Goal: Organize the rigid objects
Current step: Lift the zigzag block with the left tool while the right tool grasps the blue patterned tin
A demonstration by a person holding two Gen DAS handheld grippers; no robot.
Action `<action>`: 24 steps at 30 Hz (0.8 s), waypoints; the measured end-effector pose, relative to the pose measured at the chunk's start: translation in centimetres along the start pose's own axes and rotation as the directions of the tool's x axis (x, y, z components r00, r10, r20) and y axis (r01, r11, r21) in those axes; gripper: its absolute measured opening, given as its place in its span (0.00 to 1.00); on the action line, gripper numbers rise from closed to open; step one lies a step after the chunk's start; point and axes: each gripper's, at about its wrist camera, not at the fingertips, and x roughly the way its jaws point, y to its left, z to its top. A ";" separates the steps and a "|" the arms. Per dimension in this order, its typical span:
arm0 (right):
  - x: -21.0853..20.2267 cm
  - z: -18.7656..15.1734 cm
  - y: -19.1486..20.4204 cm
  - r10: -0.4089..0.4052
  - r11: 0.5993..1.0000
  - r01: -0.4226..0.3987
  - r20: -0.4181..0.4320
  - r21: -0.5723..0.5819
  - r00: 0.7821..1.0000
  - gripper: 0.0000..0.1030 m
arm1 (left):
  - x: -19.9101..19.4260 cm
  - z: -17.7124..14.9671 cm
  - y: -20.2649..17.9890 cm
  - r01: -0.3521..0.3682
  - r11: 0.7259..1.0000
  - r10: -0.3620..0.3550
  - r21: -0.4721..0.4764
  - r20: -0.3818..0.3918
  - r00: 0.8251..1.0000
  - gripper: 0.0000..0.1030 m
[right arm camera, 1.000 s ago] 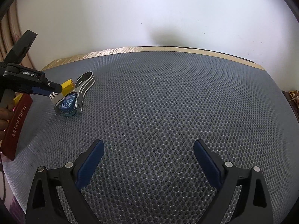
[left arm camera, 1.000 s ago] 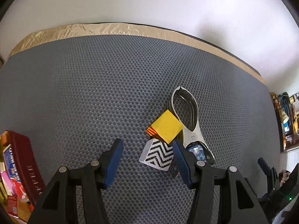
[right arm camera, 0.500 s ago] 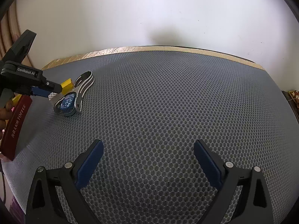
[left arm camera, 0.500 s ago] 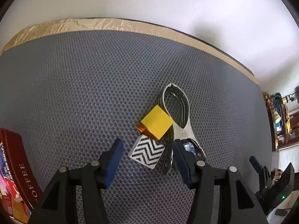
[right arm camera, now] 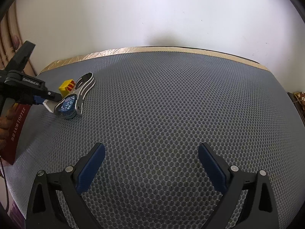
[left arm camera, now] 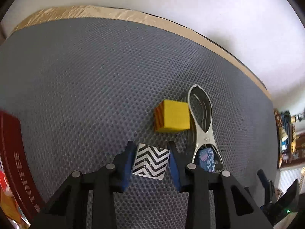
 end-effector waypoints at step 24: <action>3.3 4.4 11.0 0.382 0.920 -0.387 -0.079 -0.058 0.921 0.42 | -7.7 -11.2 2.4 0.066 0.997 -0.070 0.047 0.091 0.993 0.33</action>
